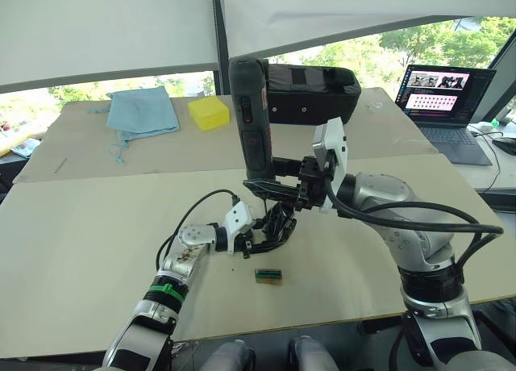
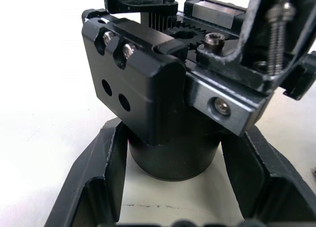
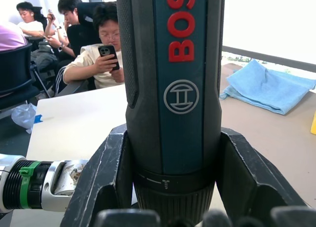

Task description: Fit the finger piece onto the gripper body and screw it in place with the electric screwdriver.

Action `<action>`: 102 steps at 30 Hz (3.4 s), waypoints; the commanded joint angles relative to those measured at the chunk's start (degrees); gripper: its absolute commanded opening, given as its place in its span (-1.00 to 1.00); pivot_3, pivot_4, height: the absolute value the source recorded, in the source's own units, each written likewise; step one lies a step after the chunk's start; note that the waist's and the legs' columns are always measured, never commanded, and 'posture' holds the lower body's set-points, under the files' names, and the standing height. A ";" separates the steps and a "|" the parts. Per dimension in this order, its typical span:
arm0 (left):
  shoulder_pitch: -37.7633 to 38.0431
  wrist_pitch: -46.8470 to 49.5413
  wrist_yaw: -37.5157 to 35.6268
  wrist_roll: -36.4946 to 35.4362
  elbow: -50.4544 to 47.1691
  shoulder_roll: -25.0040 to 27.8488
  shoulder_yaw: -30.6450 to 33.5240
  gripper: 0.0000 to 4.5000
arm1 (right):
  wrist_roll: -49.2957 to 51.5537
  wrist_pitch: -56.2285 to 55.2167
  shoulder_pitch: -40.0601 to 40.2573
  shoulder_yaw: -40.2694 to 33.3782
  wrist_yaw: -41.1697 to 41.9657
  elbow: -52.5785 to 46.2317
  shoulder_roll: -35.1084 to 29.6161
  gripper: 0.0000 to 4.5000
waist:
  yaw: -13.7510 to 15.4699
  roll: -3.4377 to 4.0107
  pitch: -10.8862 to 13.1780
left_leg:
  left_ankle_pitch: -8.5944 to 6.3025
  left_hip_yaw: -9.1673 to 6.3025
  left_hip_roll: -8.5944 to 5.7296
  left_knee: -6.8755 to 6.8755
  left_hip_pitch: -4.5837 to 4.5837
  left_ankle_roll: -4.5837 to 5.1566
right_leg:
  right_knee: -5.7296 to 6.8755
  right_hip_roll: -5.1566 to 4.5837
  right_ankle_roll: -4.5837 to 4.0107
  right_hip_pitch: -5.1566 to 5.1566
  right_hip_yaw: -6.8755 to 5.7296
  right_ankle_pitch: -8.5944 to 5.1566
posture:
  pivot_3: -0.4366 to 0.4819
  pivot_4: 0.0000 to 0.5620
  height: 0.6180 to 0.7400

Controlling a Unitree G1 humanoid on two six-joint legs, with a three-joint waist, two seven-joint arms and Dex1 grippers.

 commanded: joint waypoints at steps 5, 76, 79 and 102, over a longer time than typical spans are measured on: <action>0.10 0.59 0.42 0.14 -0.58 0.36 -0.30 0.01 | 2.09 -0.09 -2.96 -2.31 -0.95 -1.73 0.55 -0.15 | 0.00 0.00 0.00 | 0.00 0.00 0.00 0.00 0.00 -0.01 | 0.00 0.00 0.00 -0.01 0.00 0.00 | -0.05 -0.47 1.00; -0.64 0.39 0.49 0.14 0.35 0.41 -0.04 0.01 | -1.77 -4.17 0.84 0.62 0.72 -1.21 0.57 -0.15 | 0.00 0.00 0.00 | -0.01 0.00 0.00 0.00 0.03 -0.02 | 0.00 0.01 0.00 0.01 0.00 0.00 | -0.05 -0.47 1.00; -0.80 0.34 0.50 0.15 0.56 0.38 -0.01 0.01 | -1.35 -3.88 0.47 0.47 0.72 -1.43 0.69 -0.15 | 0.00 0.00 0.00 | -0.01 0.00 0.00 0.00 0.03 -0.02 | 0.00 0.01 0.00 0.01 0.00 0.00 | -0.05 -0.47 1.00; -1.20 0.07 0.23 0.16 1.02 0.35 -0.05 0.01 | 0.02 -3.22 -2.89 -0.55 2.31 -3.18 -0.79 -0.15 | 0.01 0.00 0.00 | -0.01 0.00 0.00 0.00 0.00 -0.03 | -0.01 0.00 0.00 0.00 0.00 0.00 | -0.05 -0.47 1.00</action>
